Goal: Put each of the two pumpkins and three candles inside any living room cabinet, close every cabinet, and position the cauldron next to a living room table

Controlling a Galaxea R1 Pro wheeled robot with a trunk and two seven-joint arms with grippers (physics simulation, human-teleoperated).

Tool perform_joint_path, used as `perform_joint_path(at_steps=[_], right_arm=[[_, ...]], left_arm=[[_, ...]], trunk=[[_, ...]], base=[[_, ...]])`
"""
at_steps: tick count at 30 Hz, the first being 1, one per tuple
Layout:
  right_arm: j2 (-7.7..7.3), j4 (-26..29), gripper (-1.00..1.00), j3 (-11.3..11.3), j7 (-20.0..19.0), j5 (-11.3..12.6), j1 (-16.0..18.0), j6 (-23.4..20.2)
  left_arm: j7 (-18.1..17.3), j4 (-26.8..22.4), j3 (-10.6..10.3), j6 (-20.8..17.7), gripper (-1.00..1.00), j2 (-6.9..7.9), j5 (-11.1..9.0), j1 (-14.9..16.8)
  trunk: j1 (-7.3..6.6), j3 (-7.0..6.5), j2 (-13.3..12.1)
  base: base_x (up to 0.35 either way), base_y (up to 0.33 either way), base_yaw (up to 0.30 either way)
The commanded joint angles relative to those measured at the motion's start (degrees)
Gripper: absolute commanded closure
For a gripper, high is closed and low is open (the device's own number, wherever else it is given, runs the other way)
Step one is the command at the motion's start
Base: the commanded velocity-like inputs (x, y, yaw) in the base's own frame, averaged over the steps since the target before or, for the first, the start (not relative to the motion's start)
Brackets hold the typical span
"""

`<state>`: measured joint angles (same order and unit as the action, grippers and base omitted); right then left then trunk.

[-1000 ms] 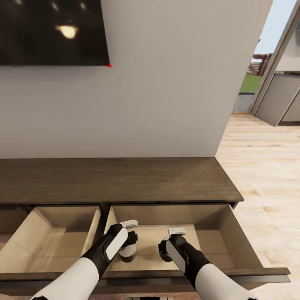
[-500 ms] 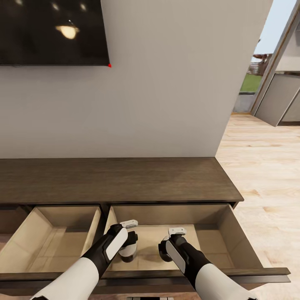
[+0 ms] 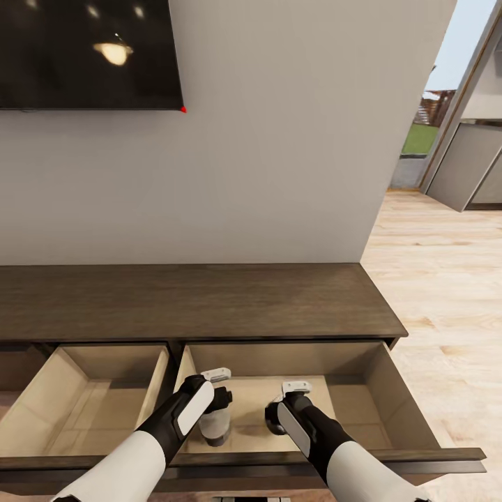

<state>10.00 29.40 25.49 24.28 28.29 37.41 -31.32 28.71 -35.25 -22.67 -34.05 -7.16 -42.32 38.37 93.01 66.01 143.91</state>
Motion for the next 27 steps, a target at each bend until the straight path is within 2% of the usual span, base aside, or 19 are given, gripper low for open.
perform_joint_path(at_steps=[1,9,16,27], right_arm=[[0.00,0.0,-1.00,0.2,0.5,0.4,0.1,-0.1],[0.00,0.0,-1.00,0.2,-0.1,0.4,0.1,-0.1],[0.00,0.0,-1.00,0.3,-0.1,0.4,0.0,2.4],[0.00,0.0,-1.00,0.3,-0.1,0.4,0.1,2.5]], left_arm=[[0.6,-0.1,-0.3,-0.1,-1.00,0.04,-0.6,0.0],[0.6,-0.1,-0.3,-0.1,-1.00,0.04,-0.6,0.0],[0.6,-0.1,-0.2,-0.1,-1.00,0.04,-0.6,0.0],[0.6,-0.1,-0.3,-0.1,-1.00,0.04,-0.6,0.0]], trunk=[[-0.01,0.05,0.0],[-0.01,0.05,0.0],[-0.01,0.05,0.0],[-0.01,0.05,0.0]], base=[[0.000,0.000,0.000],[0.000,0.000,0.000],[0.000,0.000,0.000],[0.000,0.000,0.000]])
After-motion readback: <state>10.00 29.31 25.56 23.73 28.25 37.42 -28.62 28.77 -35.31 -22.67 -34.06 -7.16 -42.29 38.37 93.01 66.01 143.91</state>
